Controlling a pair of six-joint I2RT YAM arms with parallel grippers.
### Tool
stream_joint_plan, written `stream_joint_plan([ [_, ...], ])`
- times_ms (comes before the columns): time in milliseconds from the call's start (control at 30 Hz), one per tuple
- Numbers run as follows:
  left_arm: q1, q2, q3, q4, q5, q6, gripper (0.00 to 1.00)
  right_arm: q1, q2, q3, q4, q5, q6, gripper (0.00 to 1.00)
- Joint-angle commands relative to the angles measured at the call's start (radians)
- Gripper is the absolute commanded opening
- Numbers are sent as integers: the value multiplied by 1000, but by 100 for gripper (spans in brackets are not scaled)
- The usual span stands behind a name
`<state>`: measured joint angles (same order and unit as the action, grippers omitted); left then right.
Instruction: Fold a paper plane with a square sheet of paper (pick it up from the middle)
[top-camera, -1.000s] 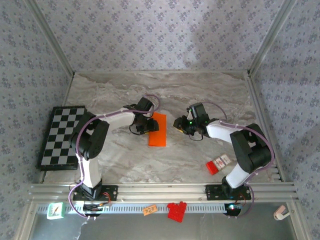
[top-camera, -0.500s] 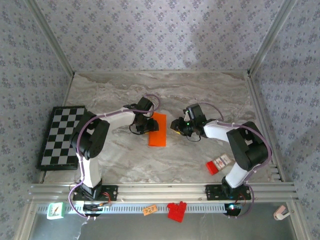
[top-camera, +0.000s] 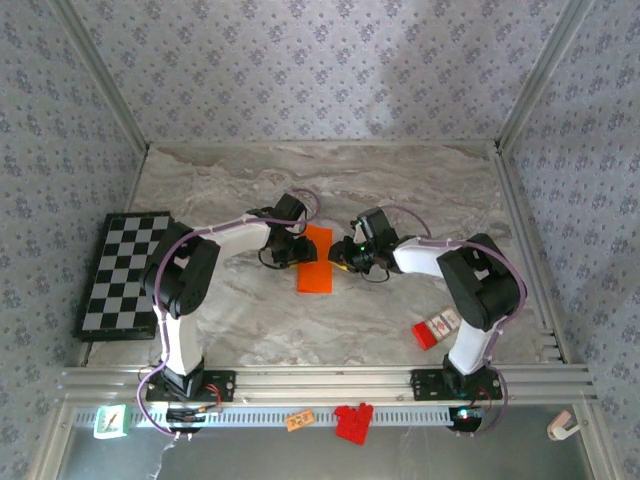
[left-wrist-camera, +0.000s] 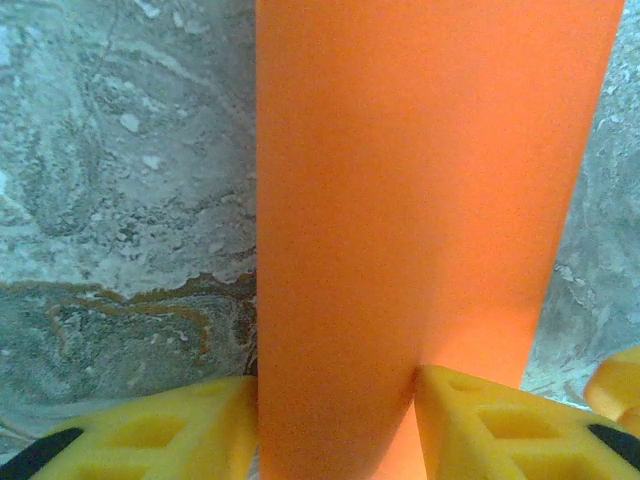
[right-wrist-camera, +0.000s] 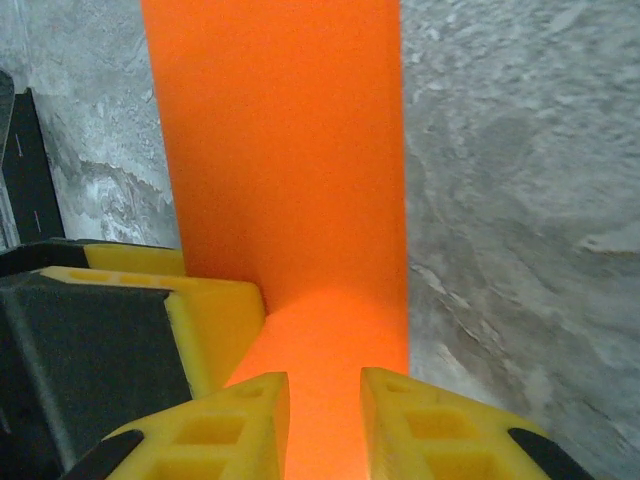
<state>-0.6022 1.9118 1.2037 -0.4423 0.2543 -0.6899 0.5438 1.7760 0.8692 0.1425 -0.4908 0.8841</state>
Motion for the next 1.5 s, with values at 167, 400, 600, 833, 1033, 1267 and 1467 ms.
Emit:
stream_joint_plan([
  [167, -10, 118, -45, -33, -12, -5, 48, 22, 80, 60, -4, -28, 25, 22],
  [400, -13, 123, -45, -38, -10, 0, 48, 24, 108, 77, -25, -34, 26, 22],
  [600, -13, 127, -46, -39, -12, -2, 48, 22, 128, 85, -110, -1, 1, 21],
  [833, -8, 87, -32, -50, -24, -1, 48, 22, 175, 114, -274, 49, -72, 19],
  [1033, 31, -62, -20, -55, -75, -23, 51, 24, 224, 149, -389, 81, -124, 18],
  [1267, 70, -227, -74, 18, -72, -63, 51, 31, 260, 202, -466, 113, -152, 17],
  [1467, 59, -209, -116, 204, 221, -137, 37, 37, 287, 229, -501, 128, -148, 15],
])
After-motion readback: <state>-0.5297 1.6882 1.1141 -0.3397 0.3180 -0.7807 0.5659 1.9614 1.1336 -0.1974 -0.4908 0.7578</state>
